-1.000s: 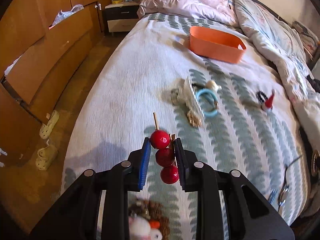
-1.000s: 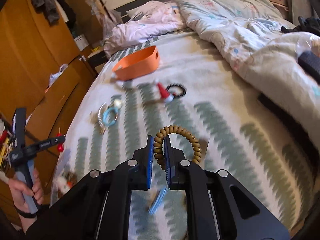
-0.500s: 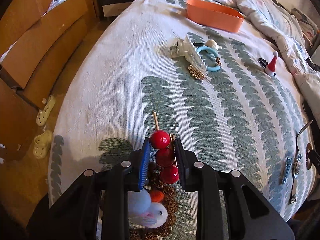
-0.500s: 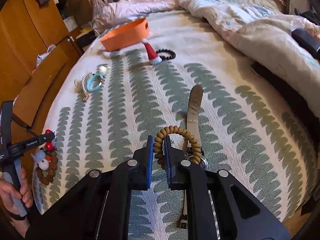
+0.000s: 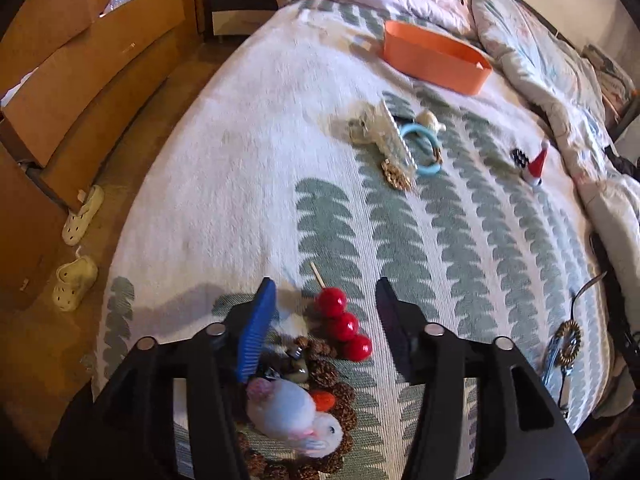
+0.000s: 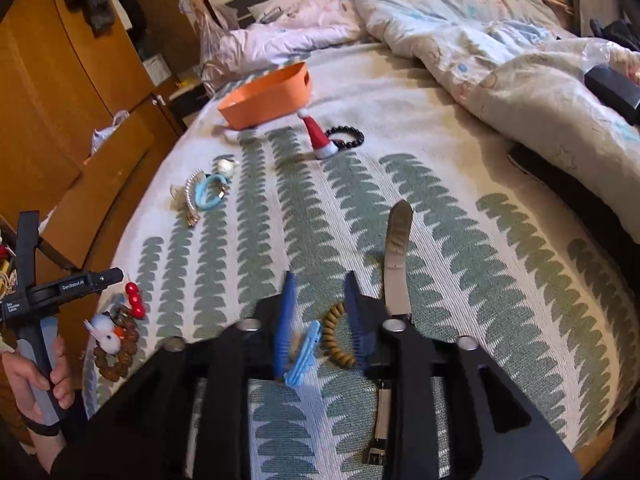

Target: Organize jewelry

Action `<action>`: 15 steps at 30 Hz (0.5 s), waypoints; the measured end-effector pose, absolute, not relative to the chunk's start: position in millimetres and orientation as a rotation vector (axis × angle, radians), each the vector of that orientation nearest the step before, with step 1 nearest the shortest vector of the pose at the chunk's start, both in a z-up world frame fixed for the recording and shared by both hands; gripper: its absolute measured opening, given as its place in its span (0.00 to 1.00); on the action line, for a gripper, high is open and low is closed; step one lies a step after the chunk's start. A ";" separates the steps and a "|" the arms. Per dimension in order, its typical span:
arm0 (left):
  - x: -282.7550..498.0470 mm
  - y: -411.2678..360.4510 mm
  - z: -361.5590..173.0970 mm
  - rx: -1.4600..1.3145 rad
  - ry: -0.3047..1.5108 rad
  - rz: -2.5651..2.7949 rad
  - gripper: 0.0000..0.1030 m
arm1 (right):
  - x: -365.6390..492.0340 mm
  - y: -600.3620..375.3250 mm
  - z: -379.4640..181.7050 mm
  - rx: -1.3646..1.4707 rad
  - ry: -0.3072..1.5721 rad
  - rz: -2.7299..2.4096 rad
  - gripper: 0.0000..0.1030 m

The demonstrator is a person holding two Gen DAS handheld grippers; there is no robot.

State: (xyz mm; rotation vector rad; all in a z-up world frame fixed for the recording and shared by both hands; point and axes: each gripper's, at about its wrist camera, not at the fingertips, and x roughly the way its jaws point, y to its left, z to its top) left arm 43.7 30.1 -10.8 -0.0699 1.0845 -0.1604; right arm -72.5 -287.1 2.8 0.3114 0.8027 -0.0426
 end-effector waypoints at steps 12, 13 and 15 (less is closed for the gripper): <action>54.5 25.6 2.4 -0.028 1.023 -0.175 0.67 | -54.0 -293.1 19.0 0.285 0.764 -0.022 0.53; 55.5 23.7 3.1 -0.023 1.021 -0.178 0.68 | -50.7 -292.7 21.6 0.272 0.760 -0.020 0.53; 61.3 19.5 4.2 -0.013 1.027 -0.181 0.68 | -41.6 -292.0 26.3 0.250 0.756 -0.016 0.53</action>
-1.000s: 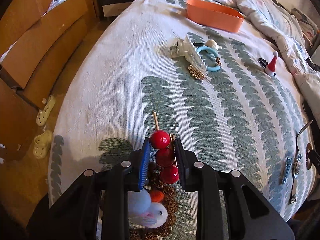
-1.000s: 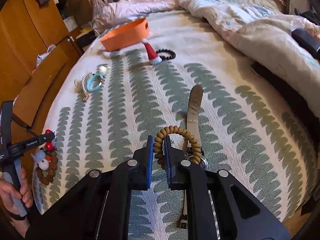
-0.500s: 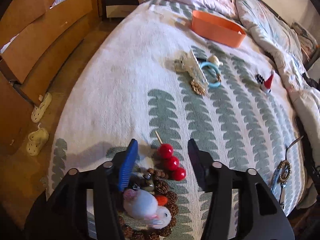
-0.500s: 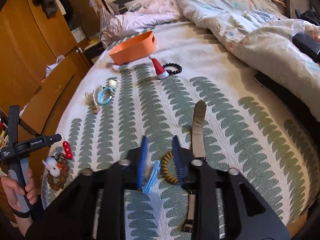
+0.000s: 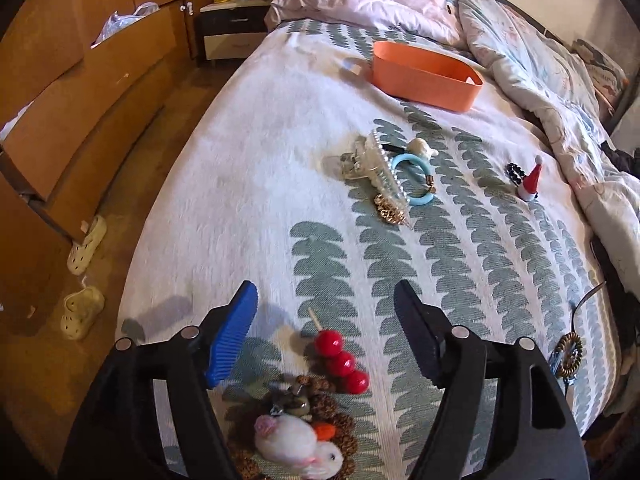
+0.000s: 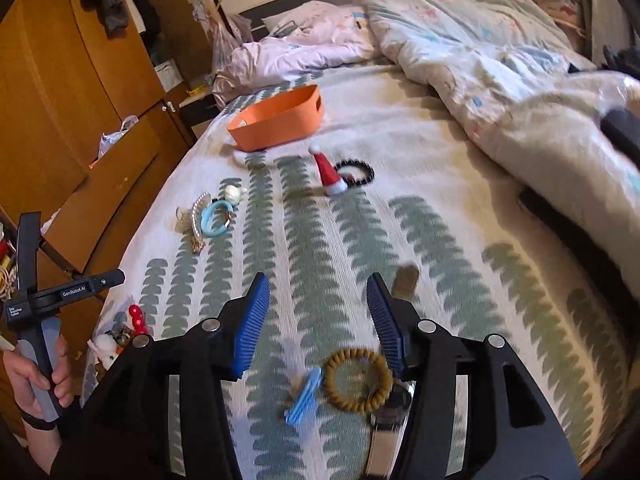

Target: Organize jewelry

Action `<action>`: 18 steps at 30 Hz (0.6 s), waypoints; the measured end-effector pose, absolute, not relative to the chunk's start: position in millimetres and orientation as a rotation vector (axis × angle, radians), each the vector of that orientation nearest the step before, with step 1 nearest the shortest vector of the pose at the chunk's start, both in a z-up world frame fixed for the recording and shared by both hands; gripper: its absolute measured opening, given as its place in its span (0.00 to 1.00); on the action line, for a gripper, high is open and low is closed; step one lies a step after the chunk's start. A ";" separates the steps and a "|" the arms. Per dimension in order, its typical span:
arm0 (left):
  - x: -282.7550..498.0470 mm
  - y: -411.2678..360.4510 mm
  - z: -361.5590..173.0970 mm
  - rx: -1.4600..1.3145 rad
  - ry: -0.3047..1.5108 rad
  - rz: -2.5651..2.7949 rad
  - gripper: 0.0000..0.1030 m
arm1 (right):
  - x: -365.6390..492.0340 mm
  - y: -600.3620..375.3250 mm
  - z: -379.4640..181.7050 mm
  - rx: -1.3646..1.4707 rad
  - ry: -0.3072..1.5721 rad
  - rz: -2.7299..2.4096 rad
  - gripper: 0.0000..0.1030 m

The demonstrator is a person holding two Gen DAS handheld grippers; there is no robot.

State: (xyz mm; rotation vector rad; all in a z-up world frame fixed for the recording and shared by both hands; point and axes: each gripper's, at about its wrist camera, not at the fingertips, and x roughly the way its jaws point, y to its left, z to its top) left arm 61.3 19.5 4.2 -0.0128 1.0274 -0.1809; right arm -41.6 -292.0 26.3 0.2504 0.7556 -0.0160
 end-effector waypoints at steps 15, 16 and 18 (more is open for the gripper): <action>171.1 -12.2 -5.8 -0.009 1.137 -0.149 0.72 | 92.4 -312.1 14.5 0.289 0.883 -0.016 0.53; 177.6 -13.9 -11.9 -0.010 1.153 -0.147 0.72 | 97.7 -312.9 13.2 0.291 0.885 -0.022 0.53; 185.5 -16.7 -20.1 -0.025 1.180 -0.150 0.72 | 112.8 -315.2 9.4 0.287 0.897 -0.028 0.53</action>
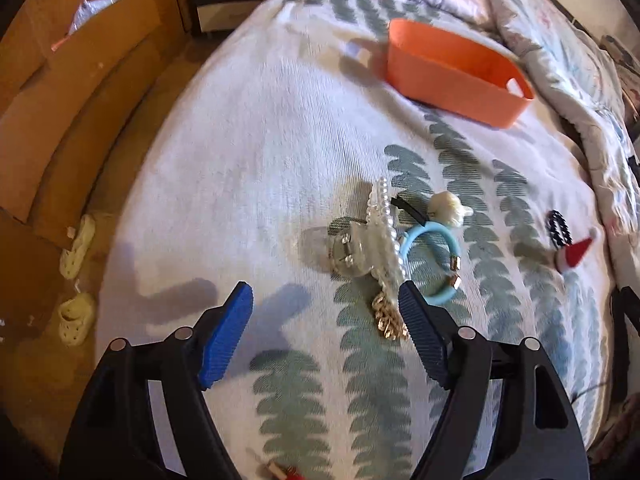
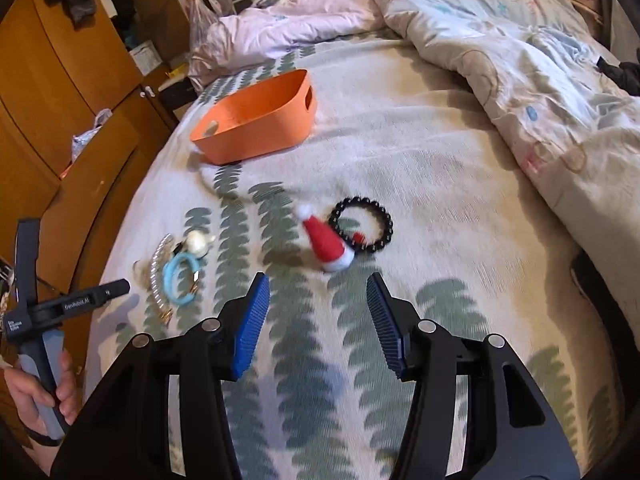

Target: Organize jewelry

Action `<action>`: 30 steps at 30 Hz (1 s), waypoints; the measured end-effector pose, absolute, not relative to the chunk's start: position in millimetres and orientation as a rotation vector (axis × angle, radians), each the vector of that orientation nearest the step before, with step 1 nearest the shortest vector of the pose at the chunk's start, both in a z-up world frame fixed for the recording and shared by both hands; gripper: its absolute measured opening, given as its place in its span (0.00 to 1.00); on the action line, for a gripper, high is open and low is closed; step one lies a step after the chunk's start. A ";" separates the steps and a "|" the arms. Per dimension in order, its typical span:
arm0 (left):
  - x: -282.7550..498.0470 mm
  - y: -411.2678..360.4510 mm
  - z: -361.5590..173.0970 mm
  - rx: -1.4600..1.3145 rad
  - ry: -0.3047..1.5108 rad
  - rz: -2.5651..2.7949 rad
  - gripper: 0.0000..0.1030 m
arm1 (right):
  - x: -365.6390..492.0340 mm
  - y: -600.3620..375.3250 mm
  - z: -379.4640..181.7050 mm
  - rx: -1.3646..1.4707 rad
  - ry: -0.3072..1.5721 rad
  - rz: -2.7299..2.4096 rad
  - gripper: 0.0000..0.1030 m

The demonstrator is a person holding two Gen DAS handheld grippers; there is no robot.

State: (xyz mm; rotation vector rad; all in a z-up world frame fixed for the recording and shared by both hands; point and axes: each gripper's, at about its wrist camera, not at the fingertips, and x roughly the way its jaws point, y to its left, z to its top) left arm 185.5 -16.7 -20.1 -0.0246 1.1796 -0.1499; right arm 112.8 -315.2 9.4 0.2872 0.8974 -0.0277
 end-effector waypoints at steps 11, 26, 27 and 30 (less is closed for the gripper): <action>203.2 -45.5 -44.0 0.038 1.193 -0.166 0.72 | 164.8 -305.9 -11.8 0.229 0.952 -0.004 0.53; 211.4 -45.7 -56.9 0.040 1.196 -0.165 0.72 | 184.9 -297.7 -36.6 0.130 0.995 -0.102 0.26; 210.2 -45.6 -56.9 0.038 1.191 -0.168 0.72 | 184.8 -297.0 -37.3 0.117 0.997 -0.113 0.19; 213.0 -46.5 -59.8 0.045 1.187 -0.170 0.72 | 183.9 -297.2 -37.7 0.117 0.996 -0.116 0.18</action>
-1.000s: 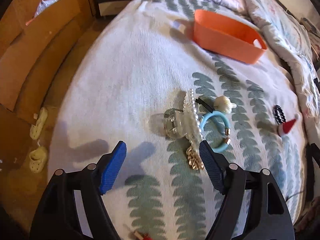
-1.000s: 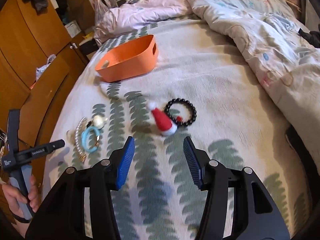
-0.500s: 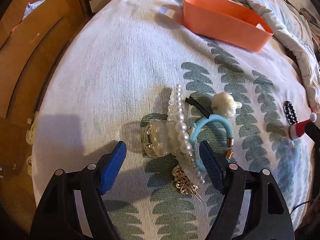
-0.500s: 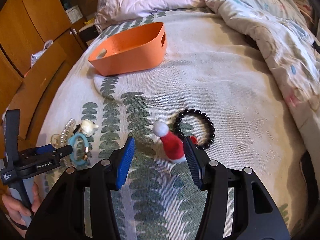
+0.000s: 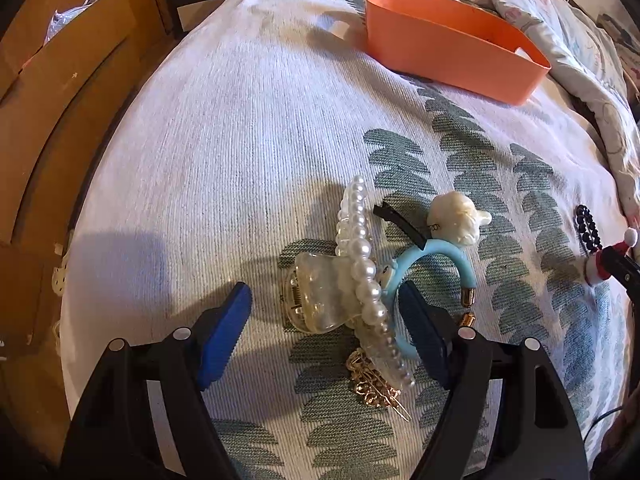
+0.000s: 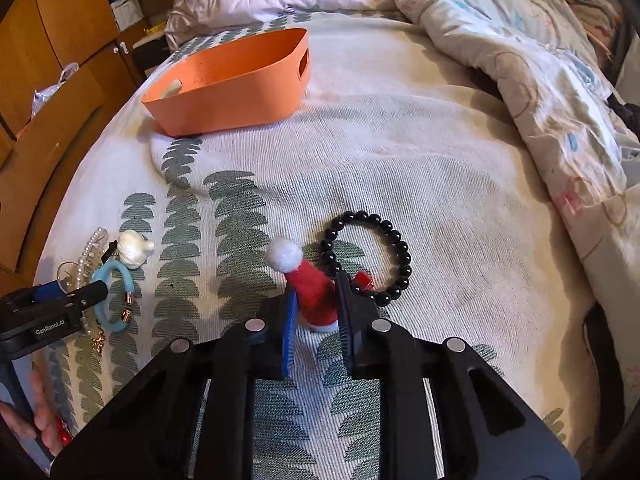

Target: Organize jewelry

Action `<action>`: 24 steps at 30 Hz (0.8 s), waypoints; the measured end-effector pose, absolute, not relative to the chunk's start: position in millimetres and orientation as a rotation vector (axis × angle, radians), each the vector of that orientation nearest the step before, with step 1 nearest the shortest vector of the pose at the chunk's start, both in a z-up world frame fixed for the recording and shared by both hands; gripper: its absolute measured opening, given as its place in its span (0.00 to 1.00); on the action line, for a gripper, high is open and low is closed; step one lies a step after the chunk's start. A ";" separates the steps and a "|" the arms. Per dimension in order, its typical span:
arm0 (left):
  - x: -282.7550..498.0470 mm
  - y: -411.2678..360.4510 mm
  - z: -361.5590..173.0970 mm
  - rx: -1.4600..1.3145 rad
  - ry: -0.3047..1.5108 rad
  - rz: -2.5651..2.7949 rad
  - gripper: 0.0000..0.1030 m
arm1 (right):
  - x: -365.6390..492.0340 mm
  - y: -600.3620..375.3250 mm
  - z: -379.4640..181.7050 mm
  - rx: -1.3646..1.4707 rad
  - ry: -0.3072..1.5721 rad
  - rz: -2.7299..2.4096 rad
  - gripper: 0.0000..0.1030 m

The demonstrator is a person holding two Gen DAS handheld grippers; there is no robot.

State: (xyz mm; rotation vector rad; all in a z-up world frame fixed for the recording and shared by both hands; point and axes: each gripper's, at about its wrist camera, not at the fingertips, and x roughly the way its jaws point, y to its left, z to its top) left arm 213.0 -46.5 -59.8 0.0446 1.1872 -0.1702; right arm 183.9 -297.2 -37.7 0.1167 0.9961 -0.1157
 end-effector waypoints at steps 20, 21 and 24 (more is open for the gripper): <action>207.2 -35.5 -50.5 -0.038 1.196 -0.178 0.48 | 174.2 -302.0 -23.1 0.149 0.969 -0.113 0.11; 206.0 -34.9 -48.0 -0.040 1.192 -0.178 0.48 | 173.3 -301.9 -22.3 0.151 0.967 -0.112 0.10; 200.7 -32.1 -40.3 -0.053 1.174 -0.176 0.48 | 170.5 -302.3 -18.2 0.162 0.958 -0.109 0.10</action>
